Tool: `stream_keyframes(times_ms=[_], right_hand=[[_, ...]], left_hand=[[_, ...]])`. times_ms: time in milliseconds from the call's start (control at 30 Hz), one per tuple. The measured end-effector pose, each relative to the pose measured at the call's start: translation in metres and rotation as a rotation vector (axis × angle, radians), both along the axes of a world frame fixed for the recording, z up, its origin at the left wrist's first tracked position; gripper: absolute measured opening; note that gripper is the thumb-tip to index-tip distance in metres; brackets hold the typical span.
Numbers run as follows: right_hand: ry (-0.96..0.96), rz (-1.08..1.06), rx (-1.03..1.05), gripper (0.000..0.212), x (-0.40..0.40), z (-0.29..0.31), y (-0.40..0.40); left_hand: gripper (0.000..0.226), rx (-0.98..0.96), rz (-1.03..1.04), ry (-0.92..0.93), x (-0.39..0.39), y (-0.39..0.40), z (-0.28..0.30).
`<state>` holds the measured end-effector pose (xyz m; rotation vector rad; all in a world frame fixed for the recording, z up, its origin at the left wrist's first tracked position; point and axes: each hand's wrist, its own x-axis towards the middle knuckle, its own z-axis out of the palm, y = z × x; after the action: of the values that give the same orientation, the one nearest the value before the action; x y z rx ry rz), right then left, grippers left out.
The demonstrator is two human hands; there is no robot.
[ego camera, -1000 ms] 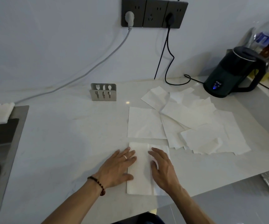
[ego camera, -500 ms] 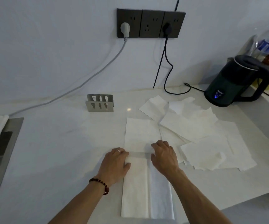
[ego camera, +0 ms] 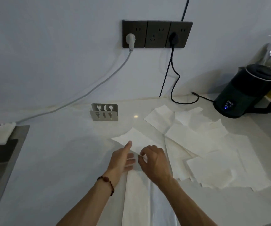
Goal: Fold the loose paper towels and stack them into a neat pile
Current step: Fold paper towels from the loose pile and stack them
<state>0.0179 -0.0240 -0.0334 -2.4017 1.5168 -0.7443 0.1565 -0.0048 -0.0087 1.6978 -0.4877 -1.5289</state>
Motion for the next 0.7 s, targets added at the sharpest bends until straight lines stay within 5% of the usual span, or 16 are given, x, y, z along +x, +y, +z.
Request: stream_keyframes(times_ms=[67,267,433,600,700], right_hand=[[-0.047,0.041,-0.021,0.007,0.005,0.002,0.013],[-0.233,0.016,0.255,0.038,0.002,0.015,0.033],[-0.332,-0.143,0.248,0.051,-0.007,0.030,0.036],[-0.952,-0.316,0.985,0.057,-0.008,0.036,0.030],[-1.198,-0.211,1.195,0.035,-0.006,0.036,0.040]], left_hand=[[0.038,-0.004,0.076,0.159,0.000,-0.005,0.001],[0.024,-0.060,0.098,0.089,0.008,0.002,0.002],[0.024,-0.142,0.094,0.397,0.030,0.014,0.021],[0.035,-0.165,-0.207,0.492,0.056,0.036,0.037],[0.033,-0.201,-0.269,0.420,0.065,0.043,0.034]])
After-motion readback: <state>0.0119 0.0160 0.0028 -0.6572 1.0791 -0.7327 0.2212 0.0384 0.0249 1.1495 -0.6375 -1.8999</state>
